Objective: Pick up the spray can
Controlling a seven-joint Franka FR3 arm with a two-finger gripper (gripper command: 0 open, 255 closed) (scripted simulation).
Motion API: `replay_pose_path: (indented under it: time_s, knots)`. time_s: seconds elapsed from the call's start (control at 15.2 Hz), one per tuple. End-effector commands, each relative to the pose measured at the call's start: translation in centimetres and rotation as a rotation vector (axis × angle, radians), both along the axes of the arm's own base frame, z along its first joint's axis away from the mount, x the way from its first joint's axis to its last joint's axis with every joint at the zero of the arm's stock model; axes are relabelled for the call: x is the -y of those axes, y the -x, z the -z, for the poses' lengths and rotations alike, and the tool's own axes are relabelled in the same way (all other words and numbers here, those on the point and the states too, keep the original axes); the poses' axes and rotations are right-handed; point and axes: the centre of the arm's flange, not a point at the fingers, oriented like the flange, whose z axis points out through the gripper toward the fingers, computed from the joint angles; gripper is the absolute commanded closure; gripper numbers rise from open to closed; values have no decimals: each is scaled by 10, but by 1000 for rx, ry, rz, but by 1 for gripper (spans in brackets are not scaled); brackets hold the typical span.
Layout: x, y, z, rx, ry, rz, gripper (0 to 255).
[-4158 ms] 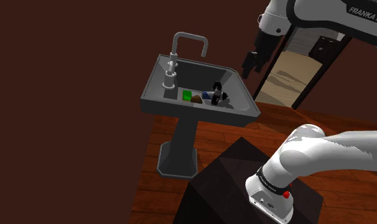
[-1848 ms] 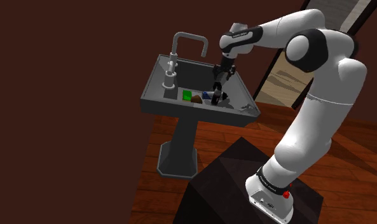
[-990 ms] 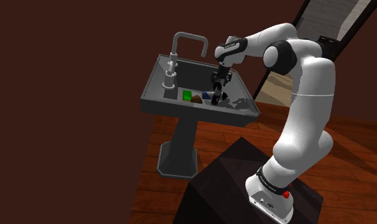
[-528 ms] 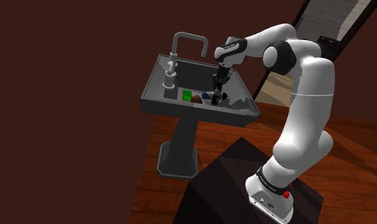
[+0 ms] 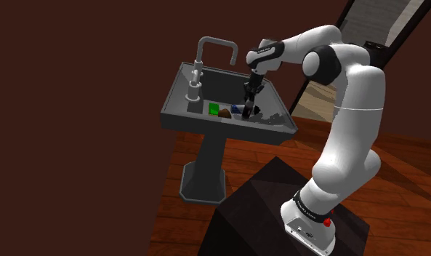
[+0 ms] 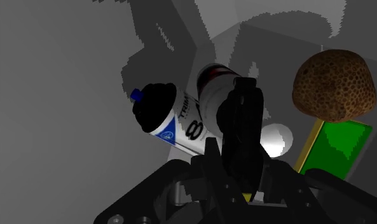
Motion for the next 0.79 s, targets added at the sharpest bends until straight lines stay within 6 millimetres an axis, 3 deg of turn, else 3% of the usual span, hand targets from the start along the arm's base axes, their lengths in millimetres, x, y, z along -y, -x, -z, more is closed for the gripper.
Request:
replay_pose_path:
  time_s: [0.0,0.73]
  knots:
    - [1,0,-11,0,0,0,255]
    - [1,0,-64,0,0,0,255]
